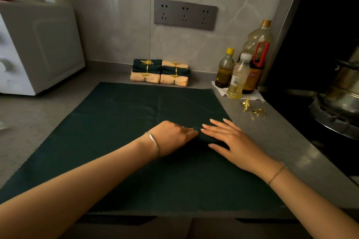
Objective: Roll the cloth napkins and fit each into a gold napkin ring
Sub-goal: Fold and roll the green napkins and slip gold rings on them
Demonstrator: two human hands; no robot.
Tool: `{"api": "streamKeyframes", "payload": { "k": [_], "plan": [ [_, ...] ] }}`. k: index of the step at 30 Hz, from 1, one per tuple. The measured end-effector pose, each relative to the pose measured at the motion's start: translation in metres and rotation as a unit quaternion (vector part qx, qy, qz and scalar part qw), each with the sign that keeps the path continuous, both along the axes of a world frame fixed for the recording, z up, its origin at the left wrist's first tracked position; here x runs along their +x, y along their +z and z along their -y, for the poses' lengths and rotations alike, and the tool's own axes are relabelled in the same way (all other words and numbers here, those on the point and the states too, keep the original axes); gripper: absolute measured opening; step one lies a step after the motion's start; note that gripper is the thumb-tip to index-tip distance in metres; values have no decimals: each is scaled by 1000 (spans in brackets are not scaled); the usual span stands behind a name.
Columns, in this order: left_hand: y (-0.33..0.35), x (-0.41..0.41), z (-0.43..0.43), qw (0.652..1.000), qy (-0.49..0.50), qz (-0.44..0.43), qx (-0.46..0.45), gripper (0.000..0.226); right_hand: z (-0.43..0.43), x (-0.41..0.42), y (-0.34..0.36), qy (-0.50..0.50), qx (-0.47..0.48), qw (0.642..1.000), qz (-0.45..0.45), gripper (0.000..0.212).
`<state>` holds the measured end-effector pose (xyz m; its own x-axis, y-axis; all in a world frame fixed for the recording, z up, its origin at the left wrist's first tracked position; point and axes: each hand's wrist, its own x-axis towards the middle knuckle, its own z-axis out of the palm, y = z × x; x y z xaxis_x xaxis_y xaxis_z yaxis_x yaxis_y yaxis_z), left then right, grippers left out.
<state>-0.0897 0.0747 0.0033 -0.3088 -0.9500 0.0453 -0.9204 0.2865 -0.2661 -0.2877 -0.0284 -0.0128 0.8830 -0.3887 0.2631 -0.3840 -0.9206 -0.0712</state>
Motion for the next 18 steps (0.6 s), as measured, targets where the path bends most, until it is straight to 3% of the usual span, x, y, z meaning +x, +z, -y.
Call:
{"api": "streamKeyframes", "payload": {
  "k": [4, 9, 11, 18],
  "plan": [
    [-12, -4, -14, 1000, -17, -2, 13, 53, -11, -12, -6, 53, -80, 995, 38, 42],
    [-14, 12, -26, 992, 1, -122, -20, 47, -10, -19, -12, 39, 38, 992, 117, 38],
    [-15, 22, -33, 981, -22, -177, -80, 44, -9, -20, -13, 36, 74, 985, 153, 35],
    [-20, 37, -36, 938, -23, -325, -117, 32, -8, -20, -12, 6, 88, 976, 199, 29]
  ]
}}
